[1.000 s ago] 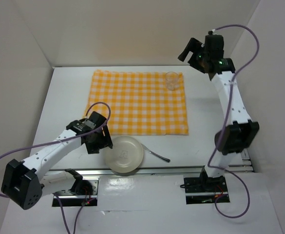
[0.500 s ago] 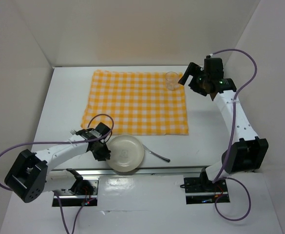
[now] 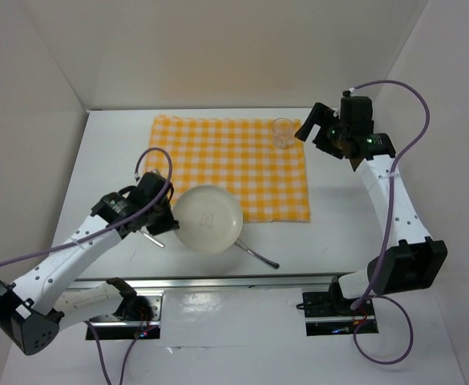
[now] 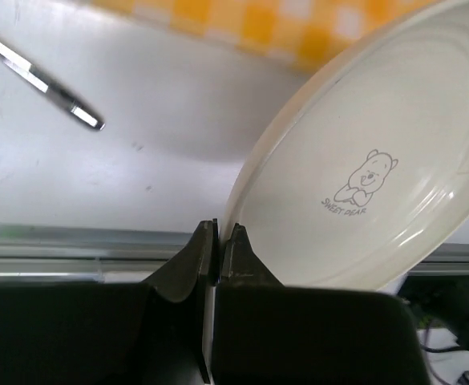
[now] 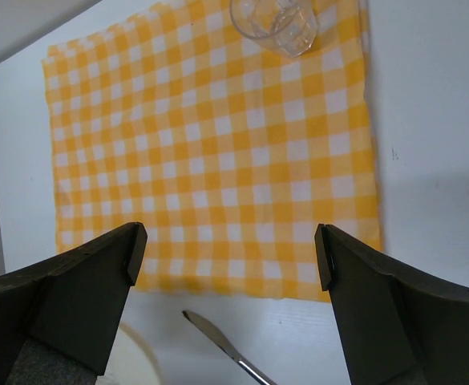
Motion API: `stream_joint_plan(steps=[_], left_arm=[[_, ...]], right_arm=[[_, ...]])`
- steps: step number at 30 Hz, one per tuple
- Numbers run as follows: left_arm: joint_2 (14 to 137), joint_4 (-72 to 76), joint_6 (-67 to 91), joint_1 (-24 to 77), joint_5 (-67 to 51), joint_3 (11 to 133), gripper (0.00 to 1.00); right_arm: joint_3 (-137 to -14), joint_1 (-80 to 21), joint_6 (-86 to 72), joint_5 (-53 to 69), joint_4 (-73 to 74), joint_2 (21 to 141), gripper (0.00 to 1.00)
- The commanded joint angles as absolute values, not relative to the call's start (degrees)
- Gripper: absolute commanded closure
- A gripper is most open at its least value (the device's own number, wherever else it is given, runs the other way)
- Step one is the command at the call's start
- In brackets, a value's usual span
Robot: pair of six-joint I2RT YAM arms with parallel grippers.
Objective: Set the dinner table for one person
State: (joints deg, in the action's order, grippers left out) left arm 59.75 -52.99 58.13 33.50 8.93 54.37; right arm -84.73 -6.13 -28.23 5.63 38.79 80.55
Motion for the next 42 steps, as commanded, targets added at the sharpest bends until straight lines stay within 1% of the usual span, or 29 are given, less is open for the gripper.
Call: stream_joint_plan(steps=[1, 3, 4, 7, 8, 9, 11, 15, 16, 19, 23, 30, 31, 32, 33, 35, 36, 38, 39, 42], left_arm=[[61.9, -55.2, 53.2, 32.9, 11.0, 64.5, 1.0], [65.8, -52.1, 51.2, 32.2, 11.5, 70.3, 1.0], [70.6, -51.1, 50.5, 31.2, 11.5, 72.2, 1.0], [78.6, -47.1, 48.4, 29.2, 10.9, 79.9, 1.0], [83.9, -46.4, 48.4, 28.0, 10.9, 81.7, 1.0], [86.5, -45.7, 47.5, 27.3, 10.3, 85.3, 1.0], [93.3, -43.6, 47.5, 25.6, 9.7, 88.4, 1.0], [101.1, -40.2, 45.4, 22.6, 5.9, 94.7, 1.0], [104.8, -40.2, 45.4, 22.1, 5.2, 96.8, 1.0], [111.0, -38.9, 45.4, 20.7, 2.7, 99.0, 1.0], [115.9, -36.6, 44.9, 19.6, -0.3, 98.5, 1.0], [119.4, -34.2, 45.5, 19.6, -0.3, 95.7, 1.0], [120.1, -34.8, 45.5, 19.6, 0.3, 95.7, 0.97], [120.7, -36.0, 46.3, 19.6, 1.5, 97.0, 0.81], [121.3, -37.9, 46.3, 19.6, 1.5, 97.6, 0.71], [122.7, -39.5, 46.8, 19.6, 2.3, 98.8, 0.57], [122.7, -39.5, 46.8, 19.6, 2.3, 98.8, 0.37], [122.0, -40.0, 46.8, 20.2, 2.9, 98.8, 0.17], [121.5, -40.0, 46.8, 20.7, 3.6, 98.8, 0.1], [118.5, -40.9, 46.3, 20.7, 4.3, 99.6, 0.07]], right_arm=[[-82.5, -6.5, -27.0, 6.9, 40.7, 76.6, 0.0], [-81.5, -6.5, -26.3, 6.9, 41.5, 75.6, 0.0], [-80.5, -6.5, -25.6, 6.9, 42.8, 75.1, 0.0], [-79.1, -6.5, -24.4, 7.5, 45.1, 72.5, 0.0], [-78.3, -6.5, -24.4, 7.5, 45.8, 71.0, 0.0], [-77.8, -6.5, -24.4, 7.5, 46.4, 70.2, 0.0], [-77.0, -6.5, -23.9, 7.5, 48.4, 67.8, 0.0], [-75.8, -6.5, -23.4, 6.9, 51.8, 64.4, 0.0], [-75.8, -6.5, -23.4, 6.2, 52.5, 63.9, 0.0], [-75.2, -6.5, -23.4, 5.6, 54.5, 62.4, 0.0], [-74.2, -6.5, -23.4, 5.6, 55.7, 61.1, 0.0], [-73.1, -6.5, -23.4, 4.8, 58.4, 58.5, 0.0], [-73.1, -6.5, -23.4, 4.1, 59.2, 58.5, 0.0], [-72.6, -6.5, -23.4, 4.0, 59.2, 57.8, 0.0], [-72.6, -6.5, -23.4, 4.0, 59.8, 57.2, 0.0], [-72.0, -6.5, -23.4, 4.0, 59.8, 57.2, 0.0], [-72.0, -6.5, -23.4, 4.0, 59.8, 57.2, 0.0], [-72.0, -6.5, -23.4, 4.0, 59.8, 57.2, 0.0], [-72.5, -6.5, -23.4, 4.0, 59.8, 57.2, 0.0], [-73.0, -6.5, -23.4, 4.6, 59.2, 57.7, 0.0]])
